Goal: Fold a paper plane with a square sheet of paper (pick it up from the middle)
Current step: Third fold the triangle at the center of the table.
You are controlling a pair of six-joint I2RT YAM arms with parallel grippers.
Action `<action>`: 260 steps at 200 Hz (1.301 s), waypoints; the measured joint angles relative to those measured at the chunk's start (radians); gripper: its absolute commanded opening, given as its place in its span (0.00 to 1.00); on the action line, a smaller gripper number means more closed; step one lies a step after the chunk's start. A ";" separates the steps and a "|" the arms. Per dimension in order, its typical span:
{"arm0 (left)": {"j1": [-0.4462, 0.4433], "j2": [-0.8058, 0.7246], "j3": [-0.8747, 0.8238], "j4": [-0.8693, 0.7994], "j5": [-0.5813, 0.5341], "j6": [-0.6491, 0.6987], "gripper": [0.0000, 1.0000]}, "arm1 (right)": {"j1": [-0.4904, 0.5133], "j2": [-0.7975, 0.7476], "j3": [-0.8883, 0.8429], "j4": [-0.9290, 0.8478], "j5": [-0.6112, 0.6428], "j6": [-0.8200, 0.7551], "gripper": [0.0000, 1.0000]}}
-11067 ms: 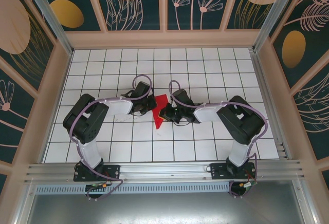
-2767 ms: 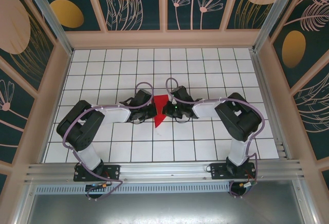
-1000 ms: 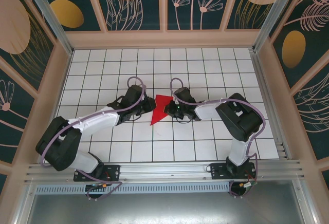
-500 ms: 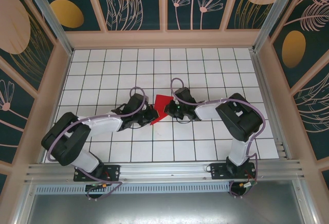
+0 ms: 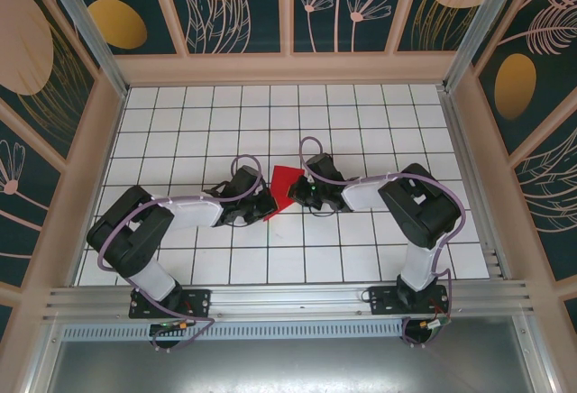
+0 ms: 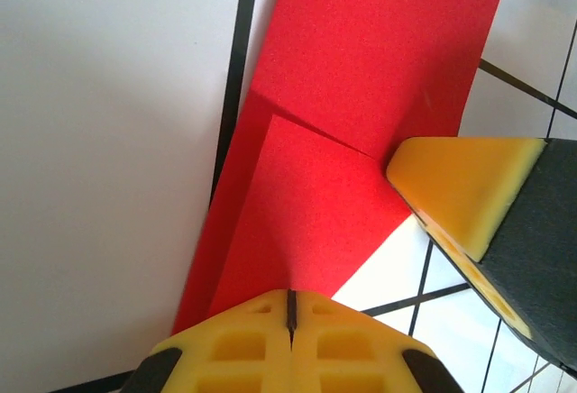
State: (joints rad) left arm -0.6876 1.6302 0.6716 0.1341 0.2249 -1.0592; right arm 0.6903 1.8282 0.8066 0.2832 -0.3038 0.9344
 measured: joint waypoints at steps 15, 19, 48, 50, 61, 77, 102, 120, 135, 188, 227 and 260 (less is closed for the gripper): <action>0.000 0.002 0.000 -0.002 -0.001 0.000 0.00 | 0.000 0.000 0.000 0.000 0.000 0.000 0.00; 0.000 0.002 0.000 -0.002 -0.001 0.000 0.00 | 0.000 0.000 0.000 0.000 0.000 0.000 0.00; 0.000 0.002 -0.003 -0.003 -0.001 0.000 0.00 | 0.000 0.000 0.000 0.000 0.000 0.000 0.00; 0.000 0.002 -0.003 -0.004 -0.001 0.000 0.00 | 0.000 0.000 0.000 0.000 0.000 0.000 0.00; 0.000 0.002 -0.009 -0.004 -0.002 0.000 0.00 | 0.000 0.000 0.000 0.000 0.000 0.000 0.00; 0.000 0.002 -0.018 0.002 -0.005 -0.001 0.00 | 0.000 0.000 0.000 0.000 0.000 0.000 0.00; 0.000 0.002 -0.022 0.008 -0.009 -0.001 0.00 | 0.000 0.001 0.000 0.000 0.000 0.000 0.00; 0.000 0.001 -0.022 0.009 -0.009 -0.001 0.00 | 0.000 0.001 0.000 0.000 0.000 0.000 0.00; 0.000 -0.004 -0.022 0.008 -0.009 0.000 0.00 | 0.000 0.001 0.000 0.000 0.000 0.000 0.00; 0.000 -0.068 -0.022 0.031 0.029 0.003 0.05 | 0.000 0.001 -0.006 0.010 0.000 0.000 0.00; 0.000 -0.059 -0.034 0.086 0.076 -0.008 0.05 | 0.000 0.001 -0.011 0.021 0.000 0.001 0.00; 0.000 -0.036 -0.045 0.102 0.082 -0.020 0.04 | 0.000 0.001 -0.011 0.021 0.000 0.000 0.00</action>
State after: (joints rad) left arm -0.6876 1.5944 0.6270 0.2359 0.3069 -1.0790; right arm 0.6899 1.8290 0.7956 0.3046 -0.3042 0.9348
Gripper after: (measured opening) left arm 0.064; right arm 0.053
